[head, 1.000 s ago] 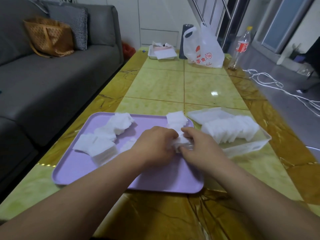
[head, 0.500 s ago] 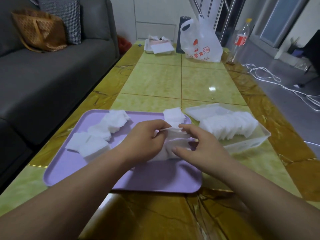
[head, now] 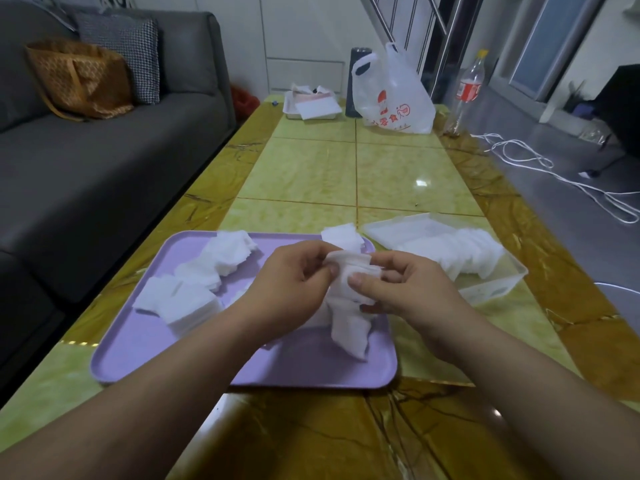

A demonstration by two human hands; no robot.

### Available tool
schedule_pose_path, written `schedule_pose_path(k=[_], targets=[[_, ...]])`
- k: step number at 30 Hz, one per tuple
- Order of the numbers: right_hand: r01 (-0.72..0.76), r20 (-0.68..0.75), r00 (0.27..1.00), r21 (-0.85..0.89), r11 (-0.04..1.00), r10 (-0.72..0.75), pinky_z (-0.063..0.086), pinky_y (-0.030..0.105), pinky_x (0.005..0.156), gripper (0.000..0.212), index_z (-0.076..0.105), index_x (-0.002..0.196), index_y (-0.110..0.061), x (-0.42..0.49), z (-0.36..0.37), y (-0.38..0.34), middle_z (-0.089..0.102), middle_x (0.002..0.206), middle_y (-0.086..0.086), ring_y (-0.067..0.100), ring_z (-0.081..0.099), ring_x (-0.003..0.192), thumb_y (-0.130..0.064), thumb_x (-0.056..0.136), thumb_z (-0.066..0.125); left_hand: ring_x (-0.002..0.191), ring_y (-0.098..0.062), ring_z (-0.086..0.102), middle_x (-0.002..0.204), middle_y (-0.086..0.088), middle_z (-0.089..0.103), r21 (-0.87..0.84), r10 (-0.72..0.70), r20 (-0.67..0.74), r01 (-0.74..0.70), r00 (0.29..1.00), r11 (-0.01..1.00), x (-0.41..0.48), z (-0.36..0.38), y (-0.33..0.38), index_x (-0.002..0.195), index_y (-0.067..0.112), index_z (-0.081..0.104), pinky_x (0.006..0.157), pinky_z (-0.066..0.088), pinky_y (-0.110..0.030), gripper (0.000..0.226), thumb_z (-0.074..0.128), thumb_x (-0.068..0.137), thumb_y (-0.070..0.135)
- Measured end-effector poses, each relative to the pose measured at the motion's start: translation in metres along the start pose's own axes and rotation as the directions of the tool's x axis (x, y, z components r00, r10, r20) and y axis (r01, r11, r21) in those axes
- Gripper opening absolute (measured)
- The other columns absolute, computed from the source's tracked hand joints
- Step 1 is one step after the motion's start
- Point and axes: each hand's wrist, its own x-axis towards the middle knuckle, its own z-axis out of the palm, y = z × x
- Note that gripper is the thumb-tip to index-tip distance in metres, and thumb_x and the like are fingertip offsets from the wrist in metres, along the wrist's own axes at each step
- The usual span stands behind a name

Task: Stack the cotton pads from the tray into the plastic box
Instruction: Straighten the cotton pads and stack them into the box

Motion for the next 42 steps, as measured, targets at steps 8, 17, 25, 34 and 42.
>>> schedule_pose_path(k=[8,17,25,34,42], targets=[[-0.036,-0.039,0.999,0.017,0.999,0.036,0.065,0.035,0.073,0.016,0.075,0.102,0.001,-0.004,0.005,0.002,0.076,0.095,0.025,0.032,0.078,0.084,-0.011,0.093,0.073,0.074,0.000,0.069,0.084,0.008,0.079,-0.066,-0.060,-0.018,0.059,0.998,0.996,-0.006,0.003,0.007,0.095,0.019,0.074,0.068,0.050,-0.014,0.016,0.062,0.099,0.008],[-0.061,-0.213,0.974,0.061,0.996,0.073,0.065,0.034,0.065,0.015,0.072,0.098,0.003,-0.003,0.004,0.002,0.076,0.089,0.024,0.029,0.078,0.076,-0.010,0.098,0.067,0.081,-0.015,0.068,0.087,-0.003,0.077,-0.258,-0.197,-0.173,0.148,0.965,0.955,-0.002,-0.010,0.014,0.097,0.015,0.075,0.071,0.062,-0.031,0.014,0.061,0.101,0.015],[-0.060,0.030,0.998,0.053,0.997,0.059,0.064,0.041,0.083,0.018,0.076,0.111,-0.005,-0.008,0.011,-0.004,0.079,0.101,0.017,0.027,0.076,0.100,-0.010,0.101,0.061,0.066,-0.008,0.067,0.081,-0.003,0.078,-0.212,-0.169,0.072,0.180,0.983,0.961,-0.009,-0.005,0.019,0.096,0.009,0.072,0.054,0.045,-0.015,0.004,0.072,0.094,0.012],[-0.070,0.070,0.995,0.055,0.996,0.066,0.061,0.044,0.087,0.026,0.076,0.109,-0.005,-0.008,0.012,-0.003,0.078,0.103,0.017,0.030,0.075,0.104,-0.008,0.105,0.050,0.064,-0.007,0.066,0.076,0.001,0.076,-0.170,-0.198,0.009,0.197,0.980,0.966,-0.007,-0.004,0.009,0.089,0.015,0.071,0.052,0.043,-0.011,0.005,0.071,0.095,0.015],[-0.135,0.126,0.985,0.137,0.981,0.118,0.060,0.049,0.090,0.029,0.074,0.112,0.000,-0.007,0.010,-0.009,0.076,0.105,0.023,0.037,0.074,0.103,-0.022,0.101,0.059,0.066,-0.012,0.069,0.079,-0.003,0.077,-0.109,-0.154,-0.027,0.150,0.988,0.983,-0.006,0.000,0.004,0.087,0.017,0.071,0.062,0.054,-0.025,0.007,0.073,0.093,0.018]])
